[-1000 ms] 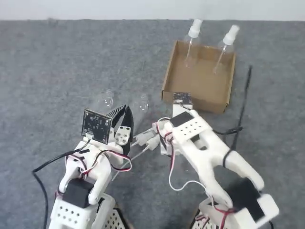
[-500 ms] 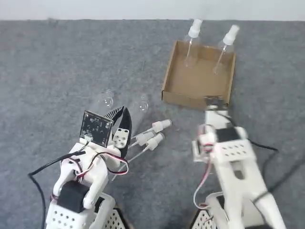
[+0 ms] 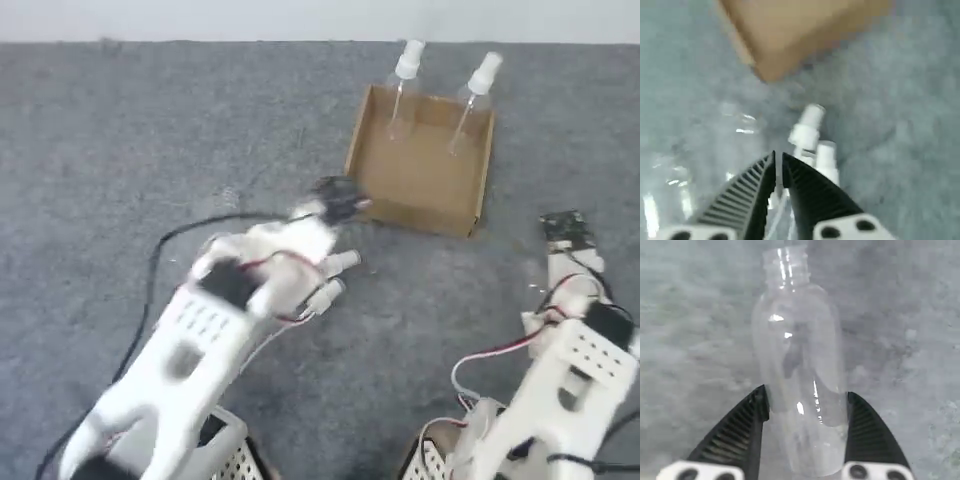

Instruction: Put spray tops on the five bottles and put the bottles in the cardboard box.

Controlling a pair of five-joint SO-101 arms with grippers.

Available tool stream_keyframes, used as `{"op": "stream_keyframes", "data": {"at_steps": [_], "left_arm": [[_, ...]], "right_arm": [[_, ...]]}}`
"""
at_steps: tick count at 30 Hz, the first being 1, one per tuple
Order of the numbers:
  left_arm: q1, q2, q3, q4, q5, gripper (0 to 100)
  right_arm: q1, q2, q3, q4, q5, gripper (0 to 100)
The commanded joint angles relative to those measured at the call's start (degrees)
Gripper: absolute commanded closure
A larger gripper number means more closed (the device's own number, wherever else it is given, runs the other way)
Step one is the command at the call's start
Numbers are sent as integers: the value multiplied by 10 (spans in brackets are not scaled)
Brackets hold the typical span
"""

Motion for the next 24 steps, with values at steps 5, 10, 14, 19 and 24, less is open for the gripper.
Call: {"op": "stream_keyframes", "data": {"at_steps": [5,10,14,19,24], "left_arm": [[40,309,-186,11,-11,903],[38,377,-232,13,-10,874],[27,389,-240,10,-12,870],[7,392,-284,14,-13,870],[0,425,-313,13,-33,870]], "right_arm": [[79,157,-83,-76,90,890],[116,262,-138,-124,123,886],[143,328,-161,-178,162,885],[142,373,-163,-191,200,885],[142,373,-163,-191,202,885]]}}
